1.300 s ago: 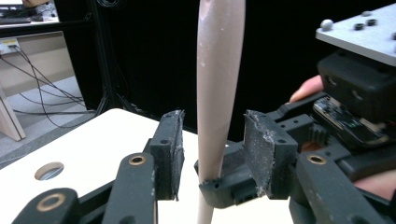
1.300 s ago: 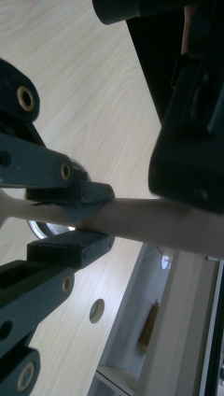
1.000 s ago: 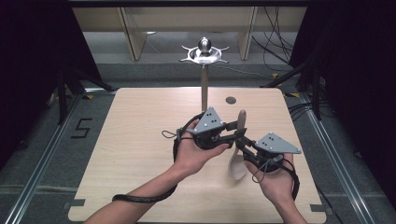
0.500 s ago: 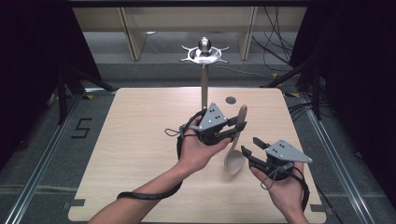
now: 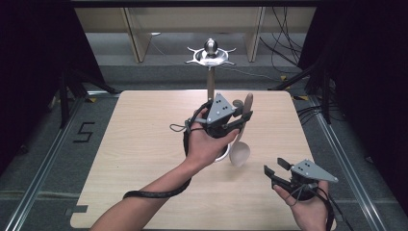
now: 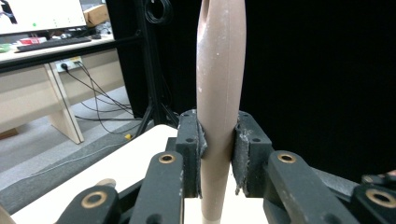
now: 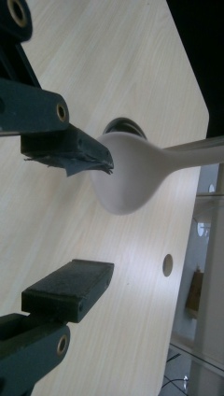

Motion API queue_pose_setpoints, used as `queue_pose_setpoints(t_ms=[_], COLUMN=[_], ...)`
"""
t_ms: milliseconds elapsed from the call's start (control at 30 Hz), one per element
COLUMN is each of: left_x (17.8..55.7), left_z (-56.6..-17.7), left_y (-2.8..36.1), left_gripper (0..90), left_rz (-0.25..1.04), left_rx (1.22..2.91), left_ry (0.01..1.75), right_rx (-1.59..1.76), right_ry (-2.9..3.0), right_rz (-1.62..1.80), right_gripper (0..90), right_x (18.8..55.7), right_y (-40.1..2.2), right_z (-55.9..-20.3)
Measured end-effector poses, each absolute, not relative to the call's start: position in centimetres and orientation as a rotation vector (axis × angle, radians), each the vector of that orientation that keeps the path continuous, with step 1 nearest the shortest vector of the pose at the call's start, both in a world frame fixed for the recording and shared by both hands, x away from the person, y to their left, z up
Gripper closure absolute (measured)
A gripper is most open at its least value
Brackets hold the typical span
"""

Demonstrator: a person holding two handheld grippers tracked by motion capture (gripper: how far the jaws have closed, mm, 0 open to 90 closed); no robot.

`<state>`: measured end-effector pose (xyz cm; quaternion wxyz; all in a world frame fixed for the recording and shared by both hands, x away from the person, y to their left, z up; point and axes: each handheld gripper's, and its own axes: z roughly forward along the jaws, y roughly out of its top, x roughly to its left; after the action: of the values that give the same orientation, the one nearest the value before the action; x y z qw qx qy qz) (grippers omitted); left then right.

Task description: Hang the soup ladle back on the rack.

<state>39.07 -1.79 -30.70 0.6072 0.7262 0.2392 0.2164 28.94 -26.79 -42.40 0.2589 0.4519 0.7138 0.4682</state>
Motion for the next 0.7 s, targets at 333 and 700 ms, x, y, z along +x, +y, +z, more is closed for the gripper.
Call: queue_pose_setpoints(t_ms=[333, 700], left_x=[39.9, 40.1], left_z=[-29.6, -28.4], left_y=[-1.5, -1.5], left_gripper=[73.8, 73.8], left_rz=[0.524, 0.553], left_rx=[1.66, 1.653], left_ry=[0.591, 0.619], right_rx=[1.27, 1.271], right_ry=[1.962, 1.962], right_rz=[1.251, 1.225], right_gripper=[42.9, 42.1], right_x=[28.0, 27.7], right_y=[-27.3, -27.7], right_z=[-43.7, -43.8])
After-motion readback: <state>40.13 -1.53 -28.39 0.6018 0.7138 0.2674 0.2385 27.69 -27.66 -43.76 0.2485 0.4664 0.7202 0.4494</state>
